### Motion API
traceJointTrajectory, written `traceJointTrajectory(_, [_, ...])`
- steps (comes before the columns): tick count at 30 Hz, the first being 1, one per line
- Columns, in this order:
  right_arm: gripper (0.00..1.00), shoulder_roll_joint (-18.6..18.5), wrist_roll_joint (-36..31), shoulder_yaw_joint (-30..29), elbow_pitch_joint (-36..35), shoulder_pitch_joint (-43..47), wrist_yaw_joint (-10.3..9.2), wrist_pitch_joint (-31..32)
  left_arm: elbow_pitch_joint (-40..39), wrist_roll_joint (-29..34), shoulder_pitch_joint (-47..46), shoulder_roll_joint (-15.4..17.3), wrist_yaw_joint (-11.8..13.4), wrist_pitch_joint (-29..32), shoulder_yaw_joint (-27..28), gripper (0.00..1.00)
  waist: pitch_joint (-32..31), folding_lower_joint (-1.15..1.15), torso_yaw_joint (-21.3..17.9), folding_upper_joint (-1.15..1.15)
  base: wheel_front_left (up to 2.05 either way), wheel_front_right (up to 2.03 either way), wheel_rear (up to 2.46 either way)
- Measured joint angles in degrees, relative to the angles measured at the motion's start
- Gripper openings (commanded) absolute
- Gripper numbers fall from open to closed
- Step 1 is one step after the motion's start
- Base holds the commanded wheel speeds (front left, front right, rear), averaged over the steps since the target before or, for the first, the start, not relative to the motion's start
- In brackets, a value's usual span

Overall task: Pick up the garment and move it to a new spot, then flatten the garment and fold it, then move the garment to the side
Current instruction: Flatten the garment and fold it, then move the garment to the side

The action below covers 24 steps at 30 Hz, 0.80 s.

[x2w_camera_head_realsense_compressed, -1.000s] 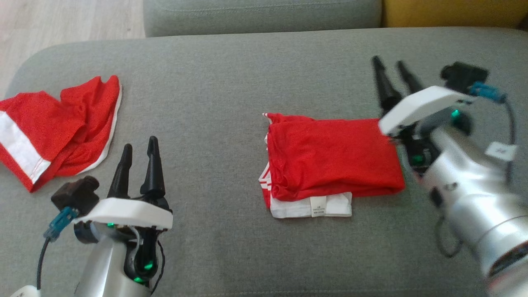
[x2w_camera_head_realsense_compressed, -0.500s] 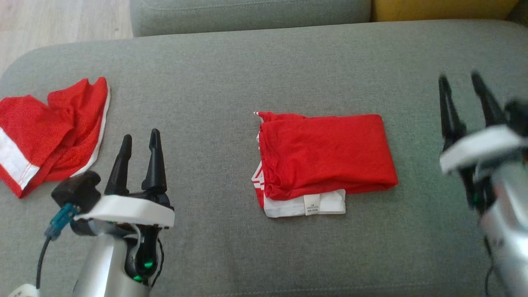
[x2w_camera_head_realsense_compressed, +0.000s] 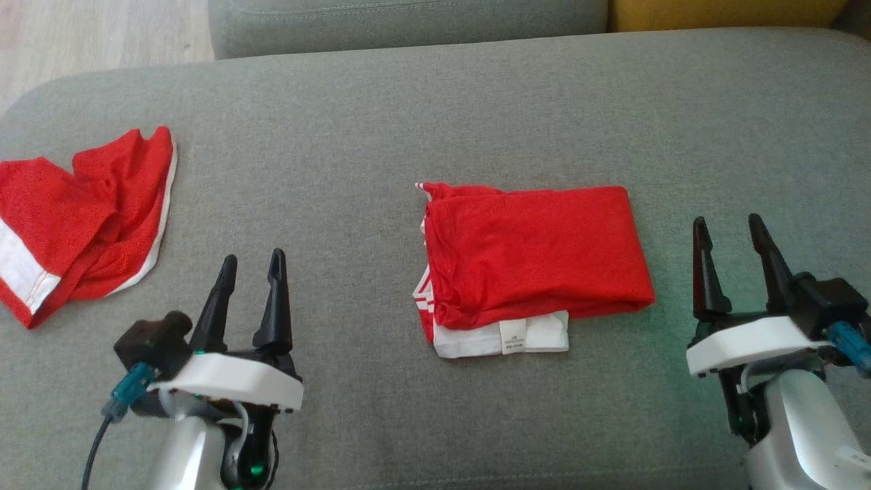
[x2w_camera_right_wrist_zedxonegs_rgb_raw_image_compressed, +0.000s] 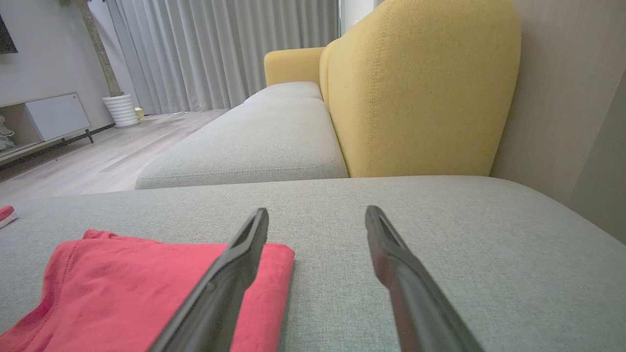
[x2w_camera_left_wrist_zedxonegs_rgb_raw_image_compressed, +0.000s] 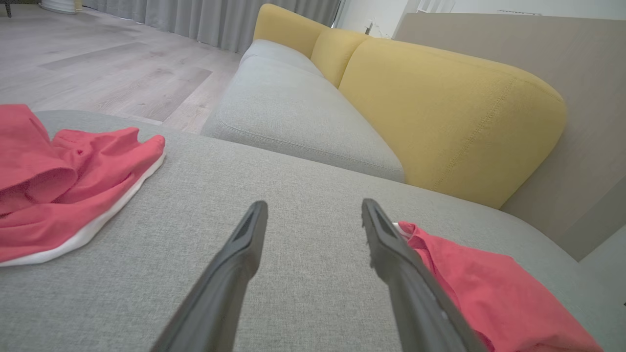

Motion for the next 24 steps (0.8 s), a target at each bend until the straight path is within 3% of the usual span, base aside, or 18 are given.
traceJointTrajectory(9, [1.0,0.8,0.1,-0.5,-0.5,-0.5,0.0,1.9,-0.6,-0.4,-0.2,0.0,0.0,0.0,-0.1,1.0,1.9,0.0,0.8,0.0,0.0,0.0,0.0])
traceJointTrajectory(24, [1.0,2.3,7.5,0.2,11.6,-7.6,0.0,10.1,0.2,-1.1,-3.3,0.0,0.0,0.0,-2.2,1.0,7.4,0.0,4.3,0.0,0.0,0.0,0.0])
